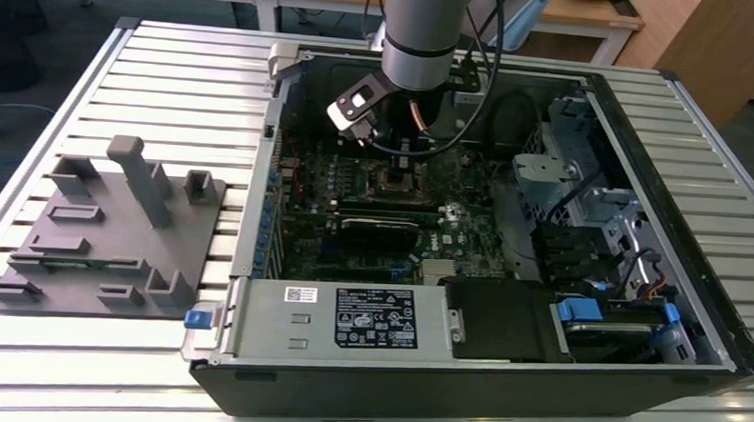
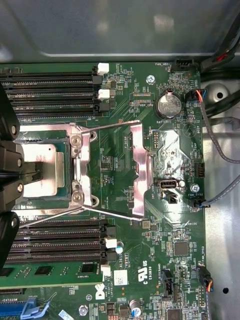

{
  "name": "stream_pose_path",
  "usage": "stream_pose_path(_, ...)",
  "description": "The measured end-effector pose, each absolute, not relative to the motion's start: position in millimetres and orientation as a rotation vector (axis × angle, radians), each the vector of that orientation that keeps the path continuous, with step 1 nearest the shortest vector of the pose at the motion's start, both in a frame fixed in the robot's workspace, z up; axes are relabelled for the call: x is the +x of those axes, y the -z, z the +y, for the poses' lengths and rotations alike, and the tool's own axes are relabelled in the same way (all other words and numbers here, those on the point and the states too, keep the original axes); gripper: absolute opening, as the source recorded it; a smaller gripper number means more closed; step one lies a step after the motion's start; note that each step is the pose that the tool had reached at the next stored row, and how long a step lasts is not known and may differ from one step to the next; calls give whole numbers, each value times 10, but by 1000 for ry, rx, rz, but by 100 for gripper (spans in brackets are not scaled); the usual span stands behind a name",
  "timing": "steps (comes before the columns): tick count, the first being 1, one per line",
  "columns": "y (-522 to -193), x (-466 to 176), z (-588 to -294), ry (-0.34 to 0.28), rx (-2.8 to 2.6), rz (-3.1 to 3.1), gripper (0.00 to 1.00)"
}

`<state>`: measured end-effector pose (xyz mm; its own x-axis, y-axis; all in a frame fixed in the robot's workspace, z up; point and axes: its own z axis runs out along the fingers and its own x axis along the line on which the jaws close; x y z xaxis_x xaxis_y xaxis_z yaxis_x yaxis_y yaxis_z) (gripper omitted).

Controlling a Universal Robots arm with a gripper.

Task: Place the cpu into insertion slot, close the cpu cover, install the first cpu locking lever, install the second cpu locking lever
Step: 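Place the cpu into insertion slot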

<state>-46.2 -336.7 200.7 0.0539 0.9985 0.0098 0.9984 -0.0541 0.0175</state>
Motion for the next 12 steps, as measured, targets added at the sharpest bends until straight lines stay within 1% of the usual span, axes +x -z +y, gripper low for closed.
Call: stream_pose_path(12,-1986,-463,-3368,-29,2276,2156,10)
